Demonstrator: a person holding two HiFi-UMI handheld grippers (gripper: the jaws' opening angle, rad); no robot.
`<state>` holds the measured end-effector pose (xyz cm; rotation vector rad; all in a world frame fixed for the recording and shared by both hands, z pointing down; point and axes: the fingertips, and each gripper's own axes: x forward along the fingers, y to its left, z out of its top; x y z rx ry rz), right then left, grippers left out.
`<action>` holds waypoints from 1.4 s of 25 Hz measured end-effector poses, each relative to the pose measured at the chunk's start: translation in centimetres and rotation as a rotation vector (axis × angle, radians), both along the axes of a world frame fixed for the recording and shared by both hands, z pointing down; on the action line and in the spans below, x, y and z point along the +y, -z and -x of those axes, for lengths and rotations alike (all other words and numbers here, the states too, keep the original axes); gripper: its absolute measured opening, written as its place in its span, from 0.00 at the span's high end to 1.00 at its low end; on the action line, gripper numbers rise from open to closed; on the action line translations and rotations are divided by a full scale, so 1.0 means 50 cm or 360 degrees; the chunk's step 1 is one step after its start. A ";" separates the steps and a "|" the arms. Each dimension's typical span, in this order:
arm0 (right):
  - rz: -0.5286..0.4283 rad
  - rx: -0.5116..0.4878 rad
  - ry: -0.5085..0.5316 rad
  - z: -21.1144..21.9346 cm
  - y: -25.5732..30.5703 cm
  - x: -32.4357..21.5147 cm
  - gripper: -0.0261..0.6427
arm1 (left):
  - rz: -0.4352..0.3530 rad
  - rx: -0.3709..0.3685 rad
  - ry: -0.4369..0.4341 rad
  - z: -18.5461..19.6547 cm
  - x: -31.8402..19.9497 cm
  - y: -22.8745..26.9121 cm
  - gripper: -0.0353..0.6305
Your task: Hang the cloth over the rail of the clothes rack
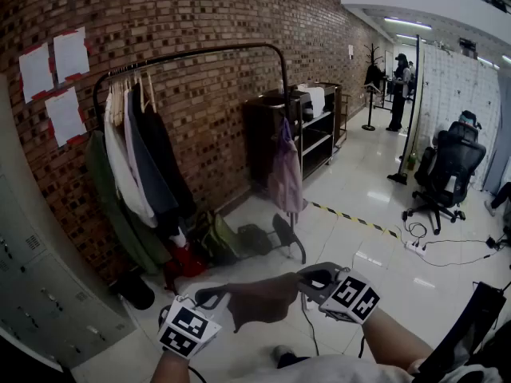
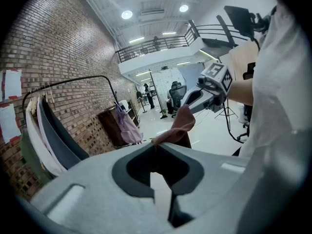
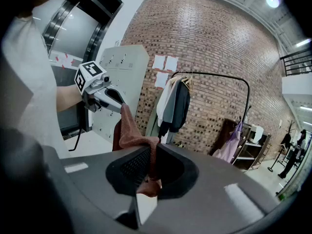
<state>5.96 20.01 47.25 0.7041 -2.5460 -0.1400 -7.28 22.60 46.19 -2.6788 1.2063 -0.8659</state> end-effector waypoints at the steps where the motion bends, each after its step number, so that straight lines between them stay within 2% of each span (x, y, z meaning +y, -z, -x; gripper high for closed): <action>1: 0.0008 -0.0002 -0.0002 0.000 -0.005 -0.007 0.93 | 0.0004 -0.0002 0.0000 0.001 -0.008 -0.003 0.92; 6: 0.0022 -0.0016 -0.0005 0.000 -0.023 -0.074 0.93 | 0.0018 -0.0019 0.0008 0.008 -0.071 -0.017 0.92; 10: 0.0077 -0.0066 0.0020 0.017 -0.048 -0.172 0.93 | 0.0052 -0.0038 0.0022 0.021 -0.171 -0.045 0.92; 15: 0.0104 -0.0044 0.0025 0.036 -0.077 -0.379 0.93 | 0.0103 -0.0053 0.0046 0.045 -0.372 -0.075 0.92; 22: 0.0108 0.0013 0.0084 0.048 -0.068 -0.714 0.93 | 0.0114 -0.0033 0.0114 0.061 -0.704 -0.061 0.92; 28: 0.0029 0.0052 0.0166 0.056 -0.042 -0.959 0.93 | 0.0007 -0.0033 0.0187 0.061 -0.956 -0.023 0.92; 35: -0.0077 0.0095 0.0189 0.060 -0.007 -1.101 0.93 | -0.0058 -0.0054 0.0237 0.080 -1.079 0.004 0.92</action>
